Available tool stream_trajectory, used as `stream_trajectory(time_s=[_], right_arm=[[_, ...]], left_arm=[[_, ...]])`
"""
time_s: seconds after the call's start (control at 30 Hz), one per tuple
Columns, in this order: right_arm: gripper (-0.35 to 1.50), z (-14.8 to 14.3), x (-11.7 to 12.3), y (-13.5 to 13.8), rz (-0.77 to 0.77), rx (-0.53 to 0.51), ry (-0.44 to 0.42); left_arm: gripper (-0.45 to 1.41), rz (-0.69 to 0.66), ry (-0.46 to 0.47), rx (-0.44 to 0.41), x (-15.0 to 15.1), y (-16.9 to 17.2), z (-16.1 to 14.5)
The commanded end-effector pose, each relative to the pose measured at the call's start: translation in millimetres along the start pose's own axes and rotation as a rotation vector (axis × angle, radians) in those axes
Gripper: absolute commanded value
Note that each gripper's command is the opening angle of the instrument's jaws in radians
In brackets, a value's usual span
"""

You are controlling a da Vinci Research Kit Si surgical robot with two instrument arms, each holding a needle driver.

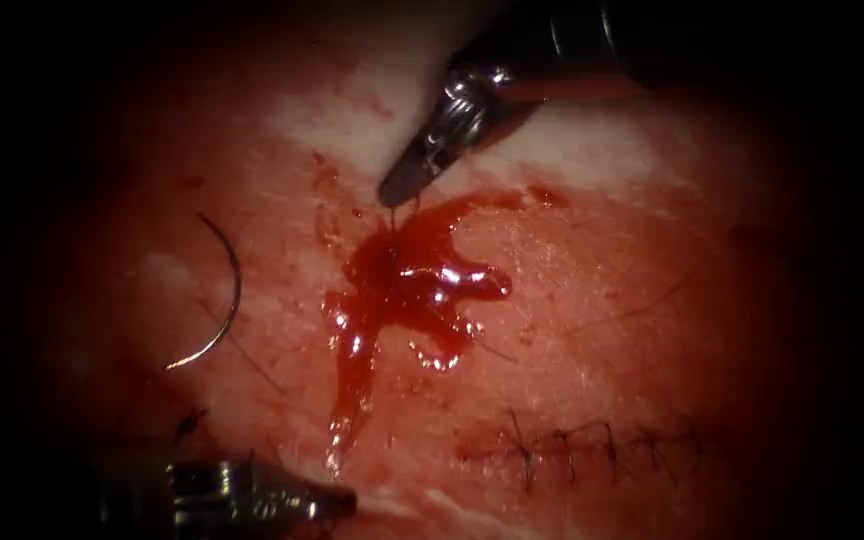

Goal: Wound Closure

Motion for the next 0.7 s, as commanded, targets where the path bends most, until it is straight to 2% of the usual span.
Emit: stream_trajectory(time_s=[0.03, 0.17, 0.3, 0.33, 0.47, 0.57, 0.7], right_arm=[[-0.35, 0.7, 0.6, 0.0, -0.089, -0.015, 0.019], [-0.35, 0.1, 1.5, 0.1, -0.328, -0.094, 0.059], [-0.35, -0.4, 2.6, -0.2, -0.564, -0.162, 0.021], [-0.35, -0.5, 2.8, -0.3, -0.615, -0.177, 0.0], [-0.35, -0.4, 3.2, -1.2, -0.817, -0.22, -0.169], [-0.35, -0.3, 3.3, -1.9, -0.89, -0.227, -0.238], [-0.35, 0.3, 2.7, -2.7, -1.005, -0.291, -0.352]], left_arm=[[-0.45, 0.0, 0.001, -0.005, -0.1, 0.6, 0.8], [-0.45, 0.0, 0.001, -0.005, 0.0, 1.1, 0.7], [-0.45, 0.001, 0.001, -0.004, 0.1, 1.4, 0.7], [-0.45, 0.001, 0.002, -0.006, 0.1, 1.6, 0.7], [-0.45, 0.003, 0.003, -0.009, 0.1, 2.2, 1.0], [-0.45, 0.004, 0.004, -0.011, 0.1, 2.5, 1.0], [-0.45, 0.004, 0.006, -0.017, 0.2, 2.7, 0.9]])
